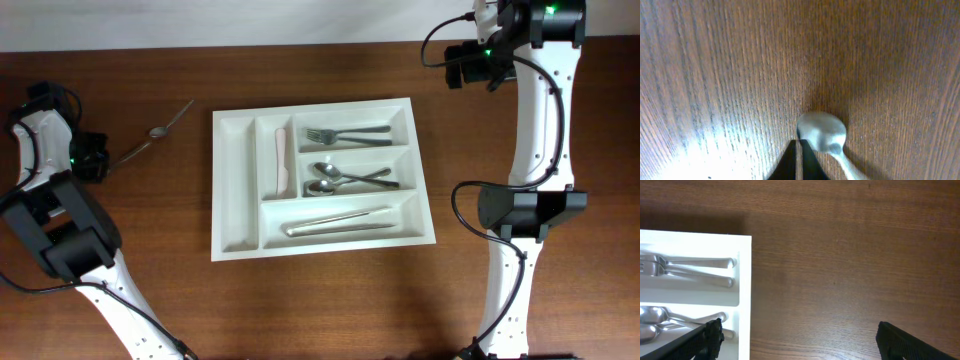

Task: Pack container

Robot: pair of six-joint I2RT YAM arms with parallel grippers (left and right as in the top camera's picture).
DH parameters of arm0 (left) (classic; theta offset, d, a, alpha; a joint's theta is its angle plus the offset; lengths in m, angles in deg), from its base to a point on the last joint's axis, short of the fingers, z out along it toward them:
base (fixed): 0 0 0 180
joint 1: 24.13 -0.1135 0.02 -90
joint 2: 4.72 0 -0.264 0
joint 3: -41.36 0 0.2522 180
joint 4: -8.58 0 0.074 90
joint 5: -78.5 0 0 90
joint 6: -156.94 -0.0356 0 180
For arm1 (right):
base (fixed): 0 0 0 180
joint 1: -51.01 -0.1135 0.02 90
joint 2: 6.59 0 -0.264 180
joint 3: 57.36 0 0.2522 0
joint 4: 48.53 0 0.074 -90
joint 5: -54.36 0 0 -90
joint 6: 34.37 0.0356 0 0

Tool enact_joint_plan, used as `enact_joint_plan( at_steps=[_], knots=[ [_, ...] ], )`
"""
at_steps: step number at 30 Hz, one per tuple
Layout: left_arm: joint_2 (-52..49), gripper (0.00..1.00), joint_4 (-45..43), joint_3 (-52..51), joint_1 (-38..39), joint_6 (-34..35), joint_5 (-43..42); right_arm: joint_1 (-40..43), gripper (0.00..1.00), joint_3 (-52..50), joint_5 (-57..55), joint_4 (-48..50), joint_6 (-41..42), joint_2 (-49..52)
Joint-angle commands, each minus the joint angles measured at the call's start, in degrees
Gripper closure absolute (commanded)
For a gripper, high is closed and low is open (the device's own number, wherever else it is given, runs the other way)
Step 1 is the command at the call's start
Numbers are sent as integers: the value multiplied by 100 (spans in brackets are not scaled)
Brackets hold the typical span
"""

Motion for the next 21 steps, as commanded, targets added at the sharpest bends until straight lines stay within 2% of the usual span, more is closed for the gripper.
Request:
enact_joint_plan(
  at_steps=[1, 3, 5, 21],
  knots=[
    [-68, 52, -2, -17, 2, -4, 87, -20, 1, 59, 55, -33, 11, -177],
    [-68, 35, -13, -17, 2, -7, 87, -20, 1, 59, 52, -35, 11, -177],
    [-68, 30, -13, -17, 2, -4, 87, -20, 1, 59, 55, -35, 11, -177],
    [-70, 29, -435, -17, 2, -4, 361, -20, 1, 59, 55, -35, 11, -177]
  ],
)
